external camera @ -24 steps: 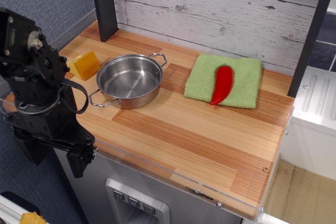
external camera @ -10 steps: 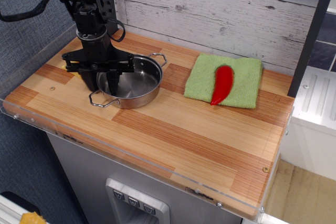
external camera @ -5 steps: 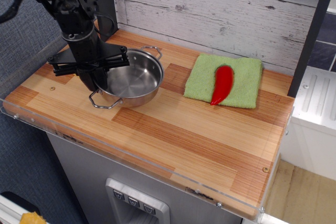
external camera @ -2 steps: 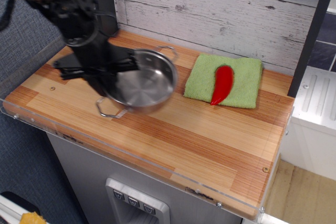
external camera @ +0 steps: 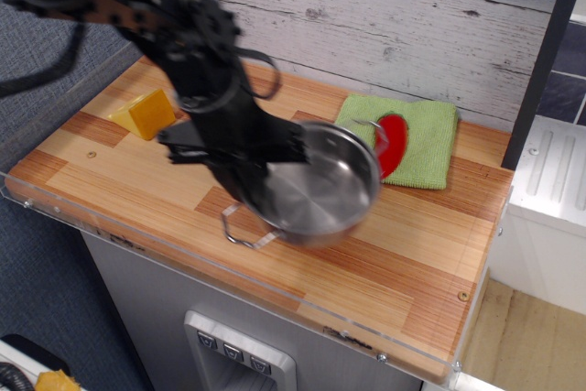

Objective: Move the pot to the bottom right corner of the table.

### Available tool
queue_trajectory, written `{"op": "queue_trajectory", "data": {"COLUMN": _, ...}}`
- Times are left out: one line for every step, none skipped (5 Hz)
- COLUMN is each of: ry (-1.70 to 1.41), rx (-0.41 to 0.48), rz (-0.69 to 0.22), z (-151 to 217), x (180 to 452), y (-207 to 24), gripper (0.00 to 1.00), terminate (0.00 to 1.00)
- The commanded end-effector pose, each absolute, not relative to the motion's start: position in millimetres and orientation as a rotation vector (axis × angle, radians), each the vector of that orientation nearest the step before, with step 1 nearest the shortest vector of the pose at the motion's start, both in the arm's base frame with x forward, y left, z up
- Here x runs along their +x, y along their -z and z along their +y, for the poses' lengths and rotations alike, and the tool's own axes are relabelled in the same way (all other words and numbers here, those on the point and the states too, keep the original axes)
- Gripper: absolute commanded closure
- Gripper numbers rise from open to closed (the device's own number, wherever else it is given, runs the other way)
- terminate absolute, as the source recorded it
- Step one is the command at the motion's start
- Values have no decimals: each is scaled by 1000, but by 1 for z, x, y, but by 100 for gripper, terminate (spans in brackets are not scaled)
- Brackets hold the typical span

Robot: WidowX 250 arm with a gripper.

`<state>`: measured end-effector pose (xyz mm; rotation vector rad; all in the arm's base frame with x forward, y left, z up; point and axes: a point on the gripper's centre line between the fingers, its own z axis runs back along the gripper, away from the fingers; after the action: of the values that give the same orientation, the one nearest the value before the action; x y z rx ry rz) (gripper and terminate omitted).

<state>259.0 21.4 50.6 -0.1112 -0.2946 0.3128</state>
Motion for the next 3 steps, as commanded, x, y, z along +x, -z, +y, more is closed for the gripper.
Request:
{"op": "queue_trajectory", "data": {"ry": -97, "rx": -126, "rz": -302, "z": -22, "x": 261, "y": -46, "gripper": 100, "terminate": 0}}
{"op": "queue_trajectory", "data": {"ry": -49, "rx": -118, "rz": -273, "z": -32, "x": 262, "y": -35, "gripper": 100, "terminate": 0}}
{"op": "queue_trajectory", "data": {"ry": -42, "rx": -90, "rz": -242, "z": -35, "x": 263, "y": -21, "gripper": 100, "terminate": 0}}
